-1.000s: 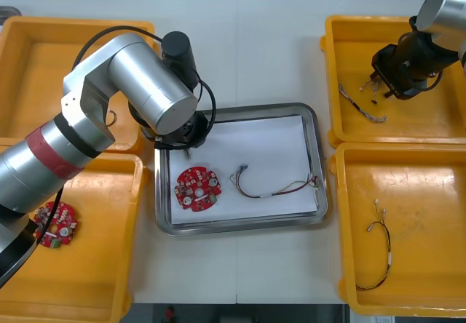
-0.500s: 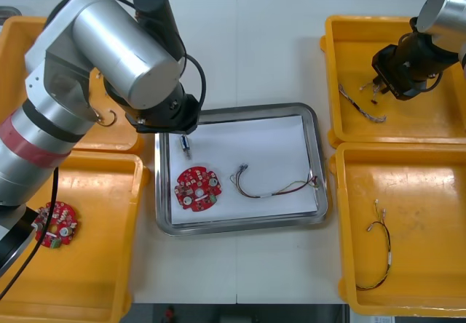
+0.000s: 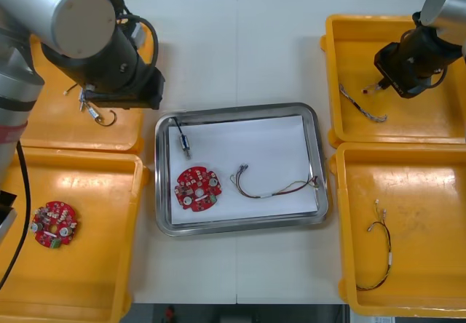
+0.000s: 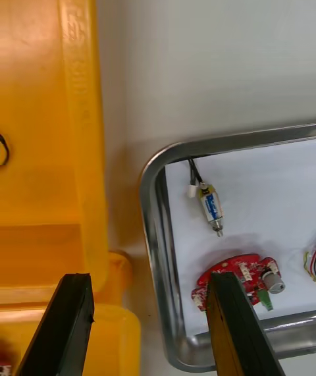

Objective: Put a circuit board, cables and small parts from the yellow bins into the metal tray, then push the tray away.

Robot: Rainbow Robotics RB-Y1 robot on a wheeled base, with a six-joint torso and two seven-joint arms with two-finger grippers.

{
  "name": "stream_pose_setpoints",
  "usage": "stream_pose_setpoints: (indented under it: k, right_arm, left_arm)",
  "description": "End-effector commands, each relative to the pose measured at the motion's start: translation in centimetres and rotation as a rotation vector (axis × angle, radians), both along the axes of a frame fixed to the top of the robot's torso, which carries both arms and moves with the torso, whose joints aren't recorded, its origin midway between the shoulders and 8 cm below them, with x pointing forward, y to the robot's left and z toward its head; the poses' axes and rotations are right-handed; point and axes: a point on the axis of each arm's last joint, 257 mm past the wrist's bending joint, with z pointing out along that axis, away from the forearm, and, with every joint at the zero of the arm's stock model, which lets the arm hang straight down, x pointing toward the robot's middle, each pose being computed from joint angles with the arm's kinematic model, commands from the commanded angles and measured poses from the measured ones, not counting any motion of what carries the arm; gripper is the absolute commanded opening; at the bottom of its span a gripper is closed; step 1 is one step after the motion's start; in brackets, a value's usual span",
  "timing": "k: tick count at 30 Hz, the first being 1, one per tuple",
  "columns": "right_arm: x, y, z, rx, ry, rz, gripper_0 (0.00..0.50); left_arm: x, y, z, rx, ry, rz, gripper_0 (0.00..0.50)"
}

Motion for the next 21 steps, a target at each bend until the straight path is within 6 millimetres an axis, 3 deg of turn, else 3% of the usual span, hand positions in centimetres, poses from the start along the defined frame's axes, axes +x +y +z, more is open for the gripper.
stream_pose_setpoints:
  k: [1, 5, 11, 21]
  right_arm:
    - [-0.6, -0.8, 2.4, -0.101, 0.016, 0.059, 0.0]
    - [-1.4, -1.2, 5.4, -0.177, 0.033, 0.131, 0.0]
    - [-3.3, -1.6, 8.3, -0.23, 0.067, 0.235, 0.0]
    - [-7.3, -1.6, 10.6, -0.305, 0.097, 0.376, 0.0]
  left_arm:
    - [1.9, 3.2, 4.3, 0.037, -0.058, -0.04, 0.5]
    - [2.6, 5.1, 5.2, 0.043, -0.059, -0.028, 0.5]
    - [3.5, 7.7, 6.5, 0.043, -0.059, -0.006, 0.5]
    - [4.4, 11.6, 7.8, 0.06, -0.038, 0.015, 0.5]
